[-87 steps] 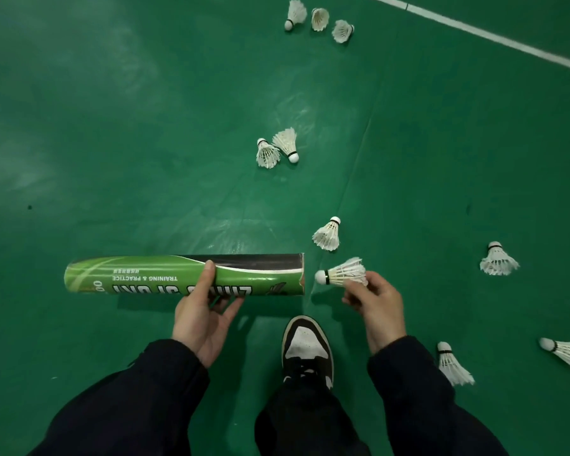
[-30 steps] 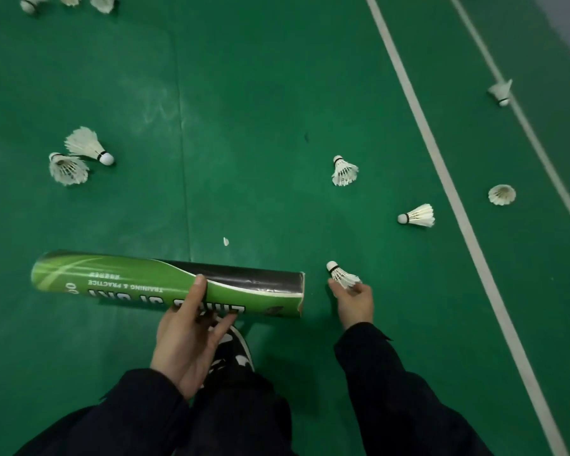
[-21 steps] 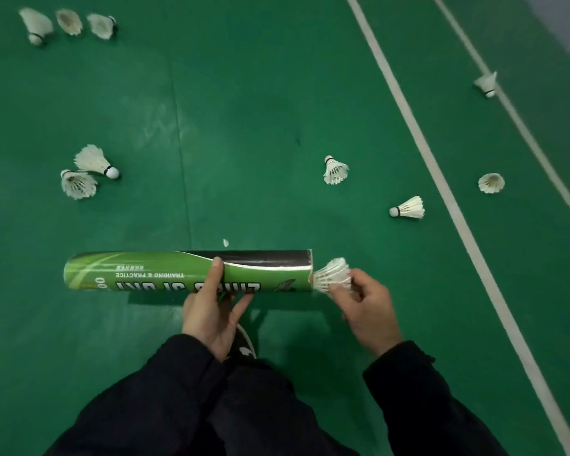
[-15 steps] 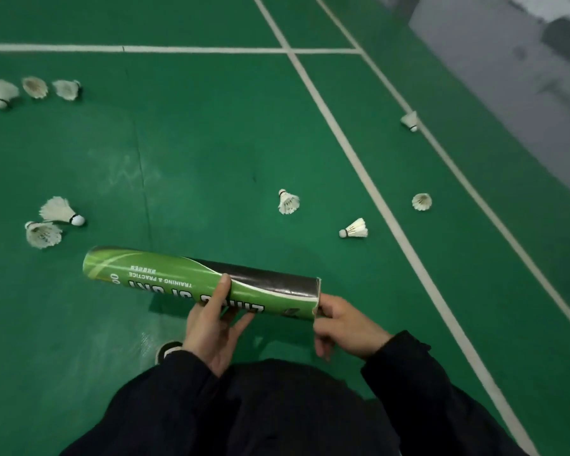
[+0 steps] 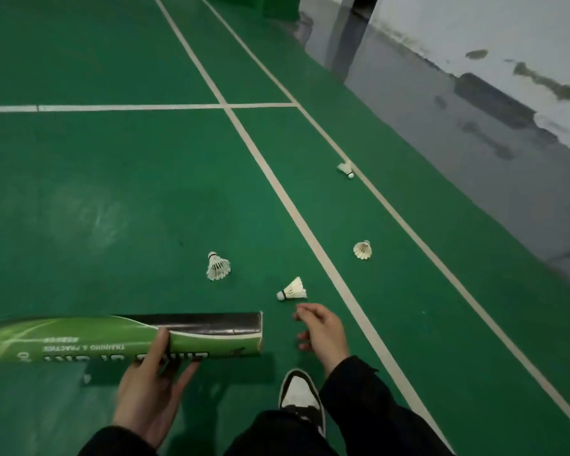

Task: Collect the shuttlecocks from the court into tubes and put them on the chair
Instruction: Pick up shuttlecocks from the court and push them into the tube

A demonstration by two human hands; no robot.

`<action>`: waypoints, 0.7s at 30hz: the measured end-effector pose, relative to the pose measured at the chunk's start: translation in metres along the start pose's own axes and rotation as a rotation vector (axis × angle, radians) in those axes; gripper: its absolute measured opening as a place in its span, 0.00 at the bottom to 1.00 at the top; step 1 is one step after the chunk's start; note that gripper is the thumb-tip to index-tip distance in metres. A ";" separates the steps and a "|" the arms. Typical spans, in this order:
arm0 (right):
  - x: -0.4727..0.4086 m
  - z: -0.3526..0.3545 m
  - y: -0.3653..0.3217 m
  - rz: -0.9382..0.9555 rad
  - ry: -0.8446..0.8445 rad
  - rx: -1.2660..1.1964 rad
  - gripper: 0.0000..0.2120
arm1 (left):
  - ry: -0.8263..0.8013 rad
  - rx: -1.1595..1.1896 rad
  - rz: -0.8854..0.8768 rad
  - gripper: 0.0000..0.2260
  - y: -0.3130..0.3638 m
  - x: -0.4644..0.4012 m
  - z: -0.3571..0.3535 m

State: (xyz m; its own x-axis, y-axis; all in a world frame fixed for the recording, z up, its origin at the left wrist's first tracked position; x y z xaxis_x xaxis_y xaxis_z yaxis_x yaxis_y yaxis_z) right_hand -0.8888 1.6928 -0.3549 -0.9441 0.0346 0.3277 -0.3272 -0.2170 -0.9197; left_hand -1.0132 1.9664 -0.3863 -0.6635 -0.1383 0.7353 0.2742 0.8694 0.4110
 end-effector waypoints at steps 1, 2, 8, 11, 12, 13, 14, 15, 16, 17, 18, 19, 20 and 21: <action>-0.031 0.008 0.016 -0.012 0.063 0.059 0.07 | 0.003 0.006 0.004 0.40 0.000 -0.014 -0.002; -0.060 0.012 0.029 -0.016 0.094 0.103 0.08 | 0.009 0.010 0.012 0.34 0.000 -0.028 -0.005; -0.190 -0.001 0.113 -0.052 -0.049 0.267 0.23 | 0.055 0.012 -0.027 0.25 0.001 -0.102 -0.029; -0.197 -0.020 0.094 0.064 -0.142 0.286 0.05 | 0.139 0.080 -0.059 0.25 -0.003 -0.115 -0.024; -0.189 -0.023 0.081 0.110 -0.134 0.214 0.03 | 0.167 0.107 -0.061 0.26 -0.005 -0.115 -0.022; -0.179 -0.030 0.062 0.169 -0.162 0.112 0.02 | 0.198 0.130 -0.066 0.28 -0.006 -0.114 -0.020; -0.167 -0.039 0.043 0.240 -0.227 0.041 0.04 | 0.218 0.142 -0.073 0.29 -0.007 -0.113 -0.020; -0.153 -0.049 0.023 0.319 -0.337 0.014 0.05 | 0.220 0.141 -0.078 0.29 -0.008 -0.111 -0.023; -0.138 -0.060 0.010 0.390 -0.466 0.068 0.06 | 0.219 0.134 -0.086 0.27 -0.010 -0.110 -0.028; -0.122 -0.073 0.003 0.423 -0.617 0.135 0.10 | 0.219 0.127 -0.096 0.25 -0.011 -0.109 -0.033; -0.108 -0.085 0.002 0.407 -0.764 0.186 0.15 | 0.214 0.113 -0.106 0.24 -0.011 -0.109 -0.039; -0.101 -0.094 0.002 0.342 -0.888 0.194 0.18 | 0.203 0.099 -0.116 0.23 -0.008 -0.109 -0.046; -0.100 -0.102 0.004 0.250 -0.983 0.178 0.21 | 0.186 0.085 -0.124 0.23 -0.005 -0.110 -0.054; -0.099 -0.107 -0.001 0.171 -1.054 0.148 0.25 | 0.178 0.062 -0.131 0.22 -0.001 -0.111 -0.060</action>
State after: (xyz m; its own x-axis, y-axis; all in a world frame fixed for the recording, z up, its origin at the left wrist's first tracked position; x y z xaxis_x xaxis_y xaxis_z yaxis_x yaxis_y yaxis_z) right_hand -0.7988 1.7937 -0.4099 -0.4441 -0.8500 0.2833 -0.1188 -0.2575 -0.9589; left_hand -0.8980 1.9529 -0.4362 -0.5557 -0.3287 0.7636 0.1473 0.8651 0.4795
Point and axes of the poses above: each hand's wrist, its own x-axis away from the middle knuckle, its own z-axis out of the back of the hand, y = z × x, the point moved 8 cm from there along -x, towards the middle knuckle, and after that the axes turned 11 degrees about z, right-handed, at the moved point
